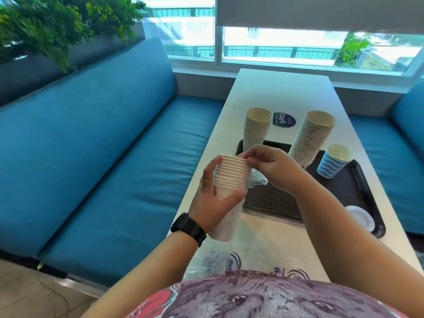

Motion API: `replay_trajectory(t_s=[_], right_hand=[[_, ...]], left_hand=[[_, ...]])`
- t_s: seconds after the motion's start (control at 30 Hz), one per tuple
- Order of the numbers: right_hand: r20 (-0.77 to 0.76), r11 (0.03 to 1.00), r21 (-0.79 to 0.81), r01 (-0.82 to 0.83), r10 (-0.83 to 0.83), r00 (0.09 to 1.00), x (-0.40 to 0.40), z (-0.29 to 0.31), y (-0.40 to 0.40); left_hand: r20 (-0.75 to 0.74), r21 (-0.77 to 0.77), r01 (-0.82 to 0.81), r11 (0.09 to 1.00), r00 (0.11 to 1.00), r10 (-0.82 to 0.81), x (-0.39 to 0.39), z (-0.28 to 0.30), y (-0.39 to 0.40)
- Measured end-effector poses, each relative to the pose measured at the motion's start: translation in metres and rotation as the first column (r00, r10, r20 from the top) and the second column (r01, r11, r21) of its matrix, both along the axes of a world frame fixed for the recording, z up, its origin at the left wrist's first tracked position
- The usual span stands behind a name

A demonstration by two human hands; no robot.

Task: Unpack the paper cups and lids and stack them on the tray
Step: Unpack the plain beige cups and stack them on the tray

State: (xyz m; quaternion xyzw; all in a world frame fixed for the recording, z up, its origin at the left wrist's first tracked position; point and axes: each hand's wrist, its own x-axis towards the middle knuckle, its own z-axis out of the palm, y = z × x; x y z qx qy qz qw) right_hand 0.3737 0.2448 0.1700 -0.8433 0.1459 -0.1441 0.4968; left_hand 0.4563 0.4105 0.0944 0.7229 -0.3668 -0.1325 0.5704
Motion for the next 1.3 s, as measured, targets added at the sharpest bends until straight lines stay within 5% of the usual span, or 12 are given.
replay_trajectory(t_s=[0.4, 0.6, 0.73, 0.87, 1.0, 1.3], right_hand=[[0.025, 0.989, -0.118, 0.094, -0.092, 0.995, -0.001, -0.005, 0.003], [0.153, 0.933, -0.140, 0.333, -0.312, 0.938, 0.005, -0.006, -0.007], [0.086, 0.937, -0.144, 0.317, -0.307, 0.948, 0.007, -0.006, -0.012], [0.002, 0.962, 0.151, 0.229, -0.232, 0.973, 0.006, -0.014, -0.009], [0.022, 0.851, 0.511, 0.122, -0.154, 0.988, 0.005, -0.020, -0.008], [0.157, 0.784, 0.612, 0.101, -0.245, 0.957, 0.019, -0.013, -0.010]], left_hand=[[-0.007, 0.014, 0.023, 1.000, 1.000, -0.022, -0.001, 0.001, 0.002], [0.033, 0.033, 0.049, 0.998, 0.998, -0.050, -0.005, -0.001, 0.004], [0.047, 0.036, 0.054, 0.998, 0.997, -0.055, -0.006, -0.001, 0.002], [0.046, 0.025, 0.050, 0.998, 0.998, -0.051, -0.003, 0.000, 0.001], [0.055, 0.053, 0.061, 0.997, 0.996, -0.064, -0.004, 0.001, 0.002], [0.051, 0.108, 0.048, 0.993, 0.997, -0.054, 0.000, -0.004, 0.002]])
